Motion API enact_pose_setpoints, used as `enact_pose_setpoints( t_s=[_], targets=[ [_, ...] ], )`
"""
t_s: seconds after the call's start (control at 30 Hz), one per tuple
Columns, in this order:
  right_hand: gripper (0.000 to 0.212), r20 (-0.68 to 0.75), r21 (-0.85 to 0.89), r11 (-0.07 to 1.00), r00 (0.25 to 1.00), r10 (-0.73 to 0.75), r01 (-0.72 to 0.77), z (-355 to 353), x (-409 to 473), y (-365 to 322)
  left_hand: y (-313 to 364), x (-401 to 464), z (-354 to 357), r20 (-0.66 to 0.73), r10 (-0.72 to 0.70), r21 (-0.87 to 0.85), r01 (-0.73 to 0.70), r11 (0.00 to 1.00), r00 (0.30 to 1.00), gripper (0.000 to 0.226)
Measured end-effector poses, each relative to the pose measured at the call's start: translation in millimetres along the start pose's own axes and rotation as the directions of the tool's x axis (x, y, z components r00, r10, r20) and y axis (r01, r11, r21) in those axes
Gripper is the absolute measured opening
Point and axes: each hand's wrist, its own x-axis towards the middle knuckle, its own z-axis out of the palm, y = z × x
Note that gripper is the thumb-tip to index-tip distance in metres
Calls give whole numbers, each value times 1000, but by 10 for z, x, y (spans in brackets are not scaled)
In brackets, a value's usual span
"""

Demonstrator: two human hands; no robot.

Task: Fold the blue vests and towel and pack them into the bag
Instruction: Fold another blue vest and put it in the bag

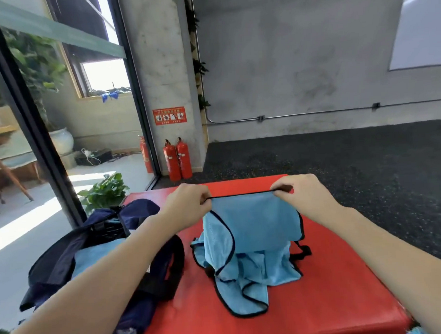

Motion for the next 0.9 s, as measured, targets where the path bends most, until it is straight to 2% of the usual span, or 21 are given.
enact_pose_setpoints(
  t_s=[0.17, 0.23, 0.33, 0.4, 0.5, 0.57, 0.63, 0.73, 0.8, 0.9],
  targets=[
    [16, -45, -168, 985, 998, 35, -42, -558, 336, -155, 82, 356, -606, -72, -89, 212, 102, 972, 993, 7],
    [15, -87, -175, 983, 995, 47, -61, -777, 461, -231, 84, 479, -834, -87, -140, 270, 159, 950, 986, 4],
    [9, -148, -52, 995, 986, 71, -80, -1052, 641, -313, 57, 646, -1144, -119, -224, 223, 246, 943, 967, 9],
    [9, -180, 88, 990, 976, 125, -111, -1214, 773, -357, 40, 759, -1376, -132, -240, 148, 259, 955, 962, 3],
    [6, -208, 363, 915, 942, 264, -177, -1447, 953, -514, 74, 921, -1726, -205, -258, -2, 263, 965, 944, 5],
    [7, -231, 450, 874, 921, 313, -184, -1579, 1059, -633, 147, 991, -1927, -299, -284, -112, 262, 959, 911, 6],
    [10, -285, 434, 889, 913, 291, -148, -1694, 1149, -720, 226, 1045, -2101, -391, -271, -148, 230, 962, 880, 11],
    [13, -384, 260, 962, 905, 181, -82, -1873, 1254, -770, 323, 1076, -2342, -510, -188, -106, 156, 982, 839, 17],
    [13, -403, 170, 983, 906, 130, -65, -1969, 1290, -763, 309, 1126, -2458, -536, -147, -90, 117, 989, 831, 16],
    [13, -405, 111, 992, 908, 105, -66, -2017, 1352, -677, 203, 1253, -2499, -503, -118, -45, 110, 993, 856, 13]
  ],
)
